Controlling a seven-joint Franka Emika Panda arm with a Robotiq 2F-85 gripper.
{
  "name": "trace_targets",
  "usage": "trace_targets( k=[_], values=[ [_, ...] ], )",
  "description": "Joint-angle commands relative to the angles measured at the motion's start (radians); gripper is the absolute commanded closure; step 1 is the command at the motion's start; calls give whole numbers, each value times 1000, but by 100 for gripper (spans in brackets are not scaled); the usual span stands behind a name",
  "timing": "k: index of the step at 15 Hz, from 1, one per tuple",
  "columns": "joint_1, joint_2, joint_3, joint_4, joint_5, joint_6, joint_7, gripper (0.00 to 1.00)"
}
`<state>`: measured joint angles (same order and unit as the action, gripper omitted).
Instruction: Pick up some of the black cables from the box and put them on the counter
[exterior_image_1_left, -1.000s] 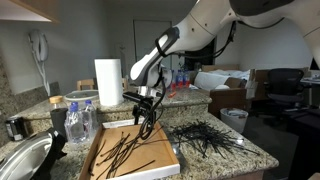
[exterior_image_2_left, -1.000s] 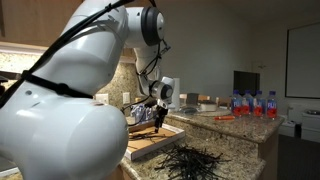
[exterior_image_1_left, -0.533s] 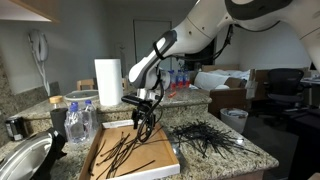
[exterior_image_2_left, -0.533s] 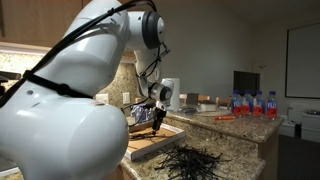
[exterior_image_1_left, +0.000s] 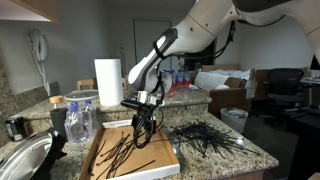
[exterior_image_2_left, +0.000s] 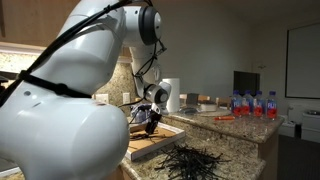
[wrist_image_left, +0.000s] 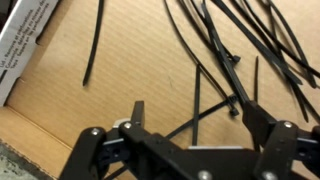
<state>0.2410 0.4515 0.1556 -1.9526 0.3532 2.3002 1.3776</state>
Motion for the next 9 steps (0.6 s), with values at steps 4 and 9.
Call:
trace_targets(
  k=[4,9],
  values=[
    [-28,-83,12,-126,113,-17,-27,0],
    [-54,-72,-5,-134,141,-12,-27,0]
  ],
)
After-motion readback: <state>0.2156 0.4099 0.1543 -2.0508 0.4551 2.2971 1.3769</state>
